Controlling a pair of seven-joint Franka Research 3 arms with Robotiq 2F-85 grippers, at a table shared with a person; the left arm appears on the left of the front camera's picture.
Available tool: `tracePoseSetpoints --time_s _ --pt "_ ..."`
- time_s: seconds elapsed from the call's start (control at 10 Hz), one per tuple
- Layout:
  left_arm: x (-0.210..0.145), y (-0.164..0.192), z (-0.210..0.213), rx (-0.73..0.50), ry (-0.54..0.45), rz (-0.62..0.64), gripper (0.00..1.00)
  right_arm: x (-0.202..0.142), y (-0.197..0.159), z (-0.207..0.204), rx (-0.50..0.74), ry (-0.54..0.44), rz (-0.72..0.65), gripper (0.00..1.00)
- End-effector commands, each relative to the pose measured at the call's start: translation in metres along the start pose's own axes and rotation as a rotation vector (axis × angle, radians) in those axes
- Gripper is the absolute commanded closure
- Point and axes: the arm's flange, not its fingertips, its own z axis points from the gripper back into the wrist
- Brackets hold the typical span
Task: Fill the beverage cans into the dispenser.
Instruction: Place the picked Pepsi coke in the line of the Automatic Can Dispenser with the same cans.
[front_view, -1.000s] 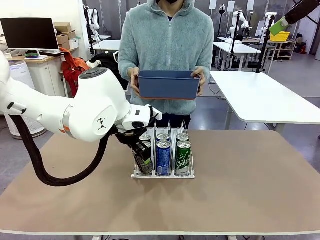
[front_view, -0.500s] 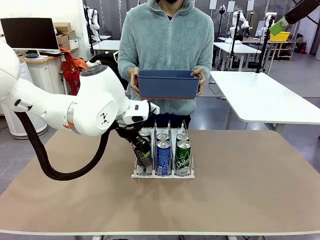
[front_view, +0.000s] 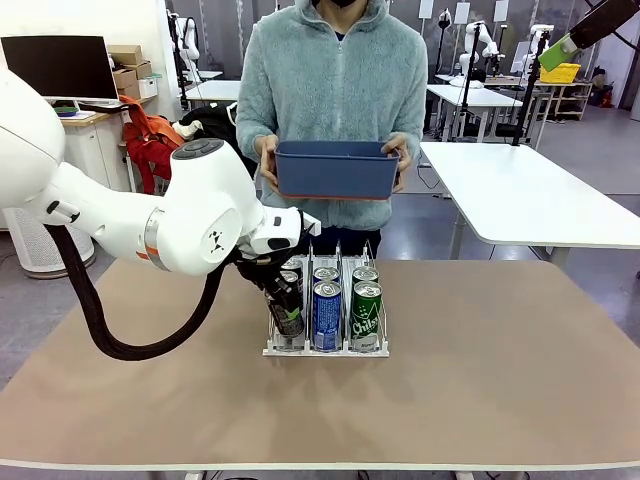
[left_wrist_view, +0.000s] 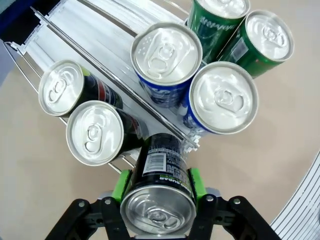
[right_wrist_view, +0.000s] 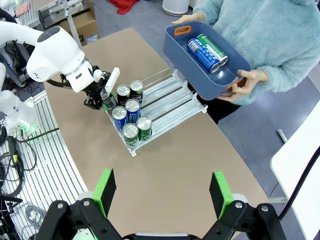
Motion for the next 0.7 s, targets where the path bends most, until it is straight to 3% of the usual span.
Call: tracePoseSetpoints --time_s 0.0,0.6 --pt "0.002 0.004 -0.005 0.036 0.024 -0.015 0.42 0.000 -0.001 -0.001 -0.007 -0.005 -0.001 0.00" --pt "0.001 -0.014 -0.024 -0.059 0.088 -0.067 0.42 0.000 -0.001 -0.001 -0.007 -0.005 -0.001 0.00"
